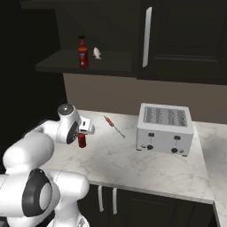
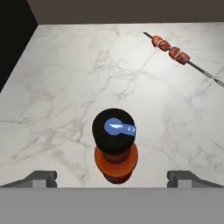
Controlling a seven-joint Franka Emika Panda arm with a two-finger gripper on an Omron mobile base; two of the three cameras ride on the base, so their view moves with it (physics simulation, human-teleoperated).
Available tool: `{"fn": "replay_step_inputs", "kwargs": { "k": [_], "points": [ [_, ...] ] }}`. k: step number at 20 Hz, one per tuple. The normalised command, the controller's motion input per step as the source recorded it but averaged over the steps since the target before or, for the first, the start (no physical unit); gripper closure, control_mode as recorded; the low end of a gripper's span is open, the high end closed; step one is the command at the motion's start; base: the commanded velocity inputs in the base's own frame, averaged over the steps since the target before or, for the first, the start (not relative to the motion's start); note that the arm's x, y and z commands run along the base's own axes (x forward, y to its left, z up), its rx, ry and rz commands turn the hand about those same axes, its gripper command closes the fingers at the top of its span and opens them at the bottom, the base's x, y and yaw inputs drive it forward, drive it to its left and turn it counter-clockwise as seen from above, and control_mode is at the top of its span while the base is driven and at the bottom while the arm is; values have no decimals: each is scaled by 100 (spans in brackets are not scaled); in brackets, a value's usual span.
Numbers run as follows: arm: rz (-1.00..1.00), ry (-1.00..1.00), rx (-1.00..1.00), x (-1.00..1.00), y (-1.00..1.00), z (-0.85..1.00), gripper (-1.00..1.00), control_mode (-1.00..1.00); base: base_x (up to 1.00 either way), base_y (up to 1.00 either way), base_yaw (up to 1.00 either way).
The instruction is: Pick the condiment bottle and condiment bottle from the counter and place them in the cabinet.
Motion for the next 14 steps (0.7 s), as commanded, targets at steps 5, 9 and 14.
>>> {"fn": "replay_step_inputs", "kwargs": {
  "k": [5, 9, 14],
  "points": [
    [0, 0, 0, 26, 0, -14, -100, -100, 0, 0, 0],
    [0, 0, 0, 27, 0, -16, -100, -100, 0, 0, 0],
    [0, 0, 0, 25, 0, -15, -100, -100, 0, 0, 0]
  ]
}}
